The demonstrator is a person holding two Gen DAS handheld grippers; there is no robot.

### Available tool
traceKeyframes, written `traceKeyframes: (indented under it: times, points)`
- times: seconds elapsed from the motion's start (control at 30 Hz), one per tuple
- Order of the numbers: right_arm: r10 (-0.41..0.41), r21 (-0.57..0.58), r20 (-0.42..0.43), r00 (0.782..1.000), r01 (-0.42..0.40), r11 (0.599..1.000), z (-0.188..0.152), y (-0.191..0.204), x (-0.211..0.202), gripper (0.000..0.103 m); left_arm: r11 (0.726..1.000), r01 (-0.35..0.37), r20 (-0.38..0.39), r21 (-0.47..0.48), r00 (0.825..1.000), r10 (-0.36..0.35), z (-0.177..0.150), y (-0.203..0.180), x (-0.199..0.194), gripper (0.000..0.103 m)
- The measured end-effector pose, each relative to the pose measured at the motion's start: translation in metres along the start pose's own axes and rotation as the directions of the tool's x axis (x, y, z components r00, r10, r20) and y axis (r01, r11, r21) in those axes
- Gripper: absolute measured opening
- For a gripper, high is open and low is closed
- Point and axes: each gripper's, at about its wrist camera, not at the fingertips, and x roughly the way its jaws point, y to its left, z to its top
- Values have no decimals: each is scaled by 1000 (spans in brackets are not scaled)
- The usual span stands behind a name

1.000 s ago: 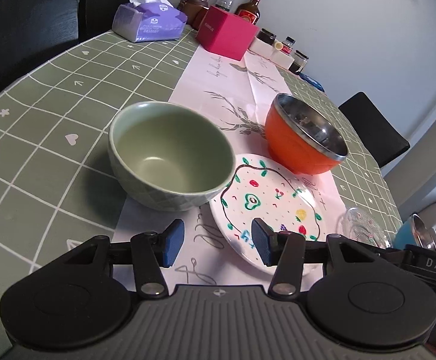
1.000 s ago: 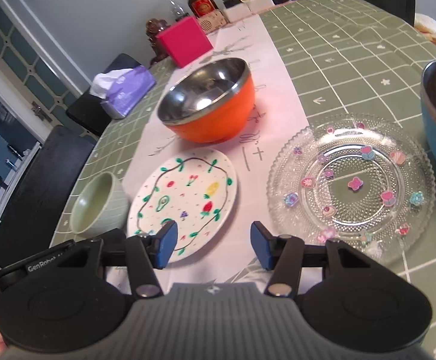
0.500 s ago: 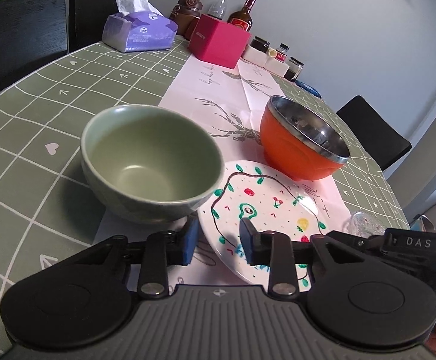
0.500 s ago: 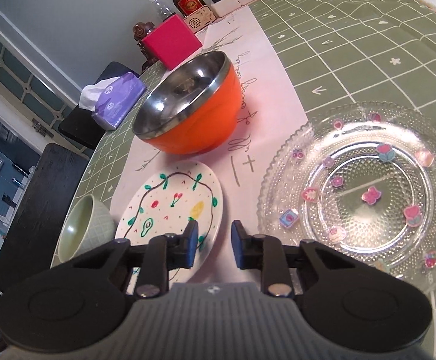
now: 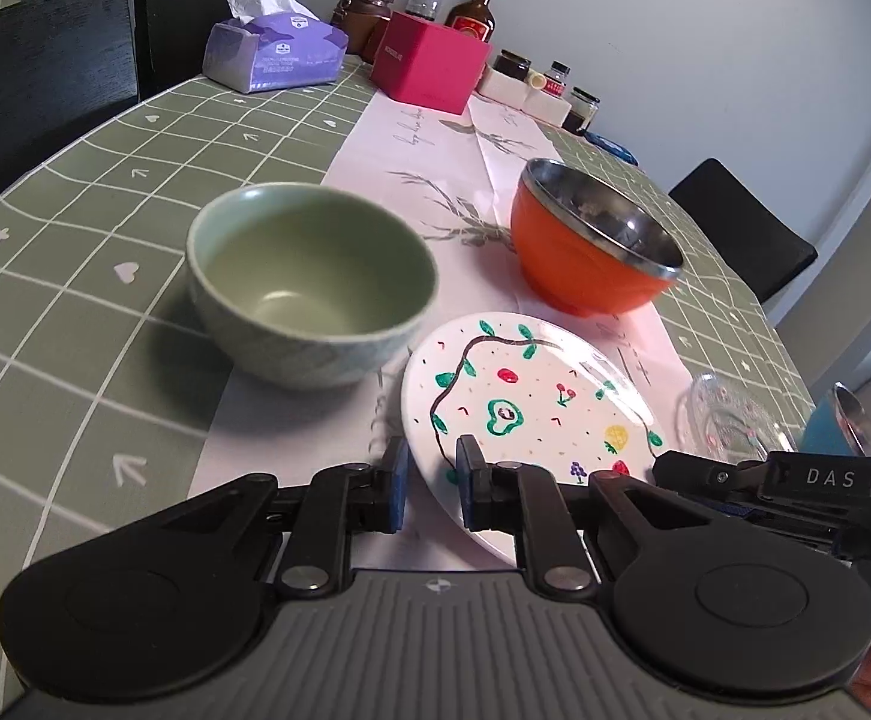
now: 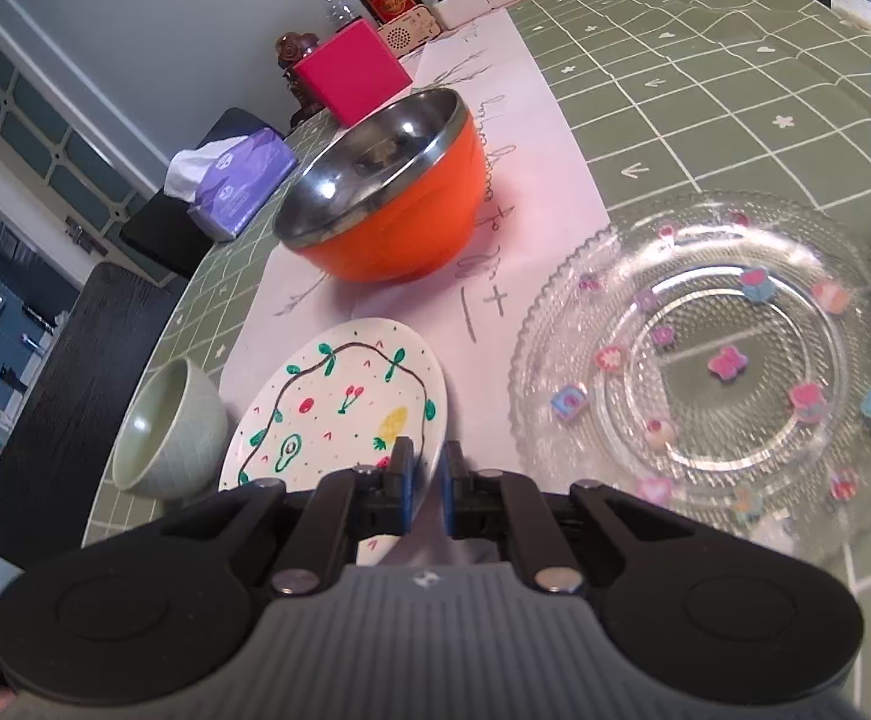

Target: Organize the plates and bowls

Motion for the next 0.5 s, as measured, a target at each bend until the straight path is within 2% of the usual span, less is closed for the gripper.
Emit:
traceKeyframes:
  times: [0.1,0.17,0.2,0.23,0.27,0.3,0.5]
  points:
    - [-1,-6,2,1000,1,1000,-9,0,-7,7,1000,1,-6,4,1000,-1,-5,-1,-6,18]
    - [0,-14,18,1000,0,1000,-12,0,-9,12,1000,2,0,18,1000,-2,-4,-2,-6,19]
    - [-11,-13,31,999,11,1000,-12,0,-10,12,1000,3,5,10,1000,-3,-3,0,-4,22]
    - [-22,-15,42,999,22,1000,-12,1,-10,15,1000,1,7,-5,1000,-1,-1,2,-2,33]
    - [-30,-19,52,998,31,999,-11,1,-11,25,1000,3,15,-17,1000,-3,0,4,-1,39]
    - [-33,-22,58,998,34,999,-11,2,-11,28,1000,6,31,-29,1000,-6,1,5,-1,46]
    - [-26,-11,69,997,27,1000,-10,3,-5,28,1000,15,58,-19,998,-14,3,7,6,48]
